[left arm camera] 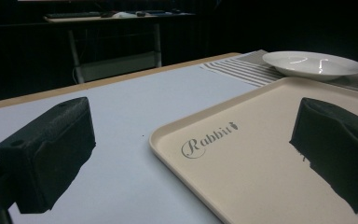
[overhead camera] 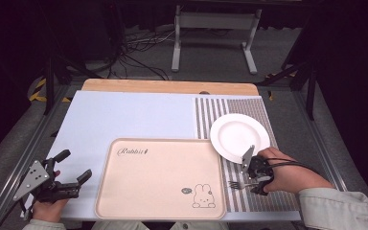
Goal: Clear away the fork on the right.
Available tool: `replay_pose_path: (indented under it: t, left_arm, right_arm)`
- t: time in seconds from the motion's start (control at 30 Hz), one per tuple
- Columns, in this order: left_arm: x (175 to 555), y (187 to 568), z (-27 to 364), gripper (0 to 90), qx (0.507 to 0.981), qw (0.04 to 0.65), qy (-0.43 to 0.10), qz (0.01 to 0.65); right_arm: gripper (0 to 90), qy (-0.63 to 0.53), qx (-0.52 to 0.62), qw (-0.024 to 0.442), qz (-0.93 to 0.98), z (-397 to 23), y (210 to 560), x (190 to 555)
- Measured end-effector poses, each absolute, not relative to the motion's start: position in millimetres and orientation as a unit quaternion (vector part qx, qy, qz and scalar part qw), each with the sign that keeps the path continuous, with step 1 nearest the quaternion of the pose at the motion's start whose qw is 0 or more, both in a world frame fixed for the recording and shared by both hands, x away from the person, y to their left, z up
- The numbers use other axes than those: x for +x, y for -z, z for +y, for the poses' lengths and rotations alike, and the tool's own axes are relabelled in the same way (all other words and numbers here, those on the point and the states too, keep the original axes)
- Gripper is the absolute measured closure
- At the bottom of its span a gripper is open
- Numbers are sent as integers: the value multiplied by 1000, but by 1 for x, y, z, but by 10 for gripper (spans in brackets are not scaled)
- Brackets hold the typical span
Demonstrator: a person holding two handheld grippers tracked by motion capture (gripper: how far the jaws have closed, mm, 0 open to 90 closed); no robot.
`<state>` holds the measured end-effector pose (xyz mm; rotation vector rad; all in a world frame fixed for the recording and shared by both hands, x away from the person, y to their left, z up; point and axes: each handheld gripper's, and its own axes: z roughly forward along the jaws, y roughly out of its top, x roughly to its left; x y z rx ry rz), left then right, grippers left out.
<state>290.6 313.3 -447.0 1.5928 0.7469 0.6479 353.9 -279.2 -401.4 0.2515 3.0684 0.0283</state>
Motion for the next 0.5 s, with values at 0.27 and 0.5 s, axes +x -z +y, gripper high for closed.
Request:
replay_pose_path:
  t: [0.27, 0.5]
  left_arm:
    - [291, 447, 313, 3, 685, 592, -278, 322]
    - [290, 447, 314, 3, 685, 592, -277, 322]
  right_arm:
    - [543, 9, 28, 16, 999, -275, 405, 354]
    - [694, 39, -15, 14, 999, -272, 410, 354]
